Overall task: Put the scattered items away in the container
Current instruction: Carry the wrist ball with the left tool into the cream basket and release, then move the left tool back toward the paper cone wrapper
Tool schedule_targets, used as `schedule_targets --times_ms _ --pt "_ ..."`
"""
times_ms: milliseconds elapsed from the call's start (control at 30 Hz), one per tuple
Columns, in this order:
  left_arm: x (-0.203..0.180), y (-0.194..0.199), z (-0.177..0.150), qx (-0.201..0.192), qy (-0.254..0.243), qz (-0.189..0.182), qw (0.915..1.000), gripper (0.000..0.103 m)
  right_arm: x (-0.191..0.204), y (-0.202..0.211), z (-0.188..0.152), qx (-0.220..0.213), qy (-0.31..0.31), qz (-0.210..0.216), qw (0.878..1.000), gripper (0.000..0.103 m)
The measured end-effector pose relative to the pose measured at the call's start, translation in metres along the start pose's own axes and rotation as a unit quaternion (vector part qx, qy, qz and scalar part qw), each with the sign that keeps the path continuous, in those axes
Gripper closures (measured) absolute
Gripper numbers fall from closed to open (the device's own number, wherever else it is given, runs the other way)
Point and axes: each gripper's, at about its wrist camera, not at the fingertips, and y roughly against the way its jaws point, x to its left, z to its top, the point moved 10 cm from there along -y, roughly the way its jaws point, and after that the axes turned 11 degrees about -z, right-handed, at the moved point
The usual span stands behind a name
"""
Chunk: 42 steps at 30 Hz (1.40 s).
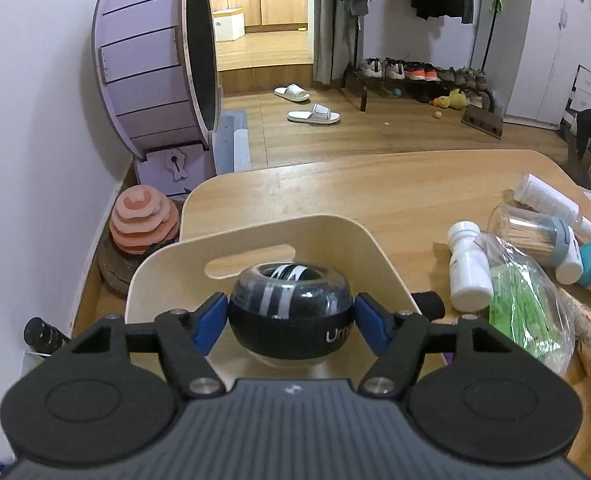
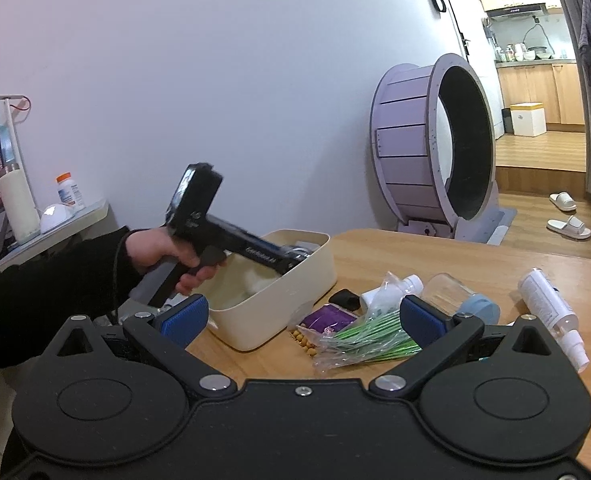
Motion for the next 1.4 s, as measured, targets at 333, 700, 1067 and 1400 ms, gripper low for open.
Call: schedule_targets --times_ms 333,700,1067,1400 --pt "0.003 0.016 -0.015 0.02 0.022 0.0 0.9996 0.034 0.004 0.001 -0.004 0.011 0.011 0.007 1.0 0.0" --pt "-0.056 0.079 -0.021 -0.068 0.032 -0.038 0.9964 0.023 -0.003 0.006 -0.007 0.015 0.019 -0.008 1.0 0.0" --pt "-0.183 0.066 -0.045 -0.096 -0.002 -0.138 0.9858 0.022 -0.072 0.032 -0.015 0.019 -0.014 -0.109 0.994 0.0" --pt "-0.22 0.05 -0.055 -0.092 -0.027 -0.15 0.984 0.022 -0.089 0.041 -0.027 0.018 -0.026 -0.131 0.991 0.0"
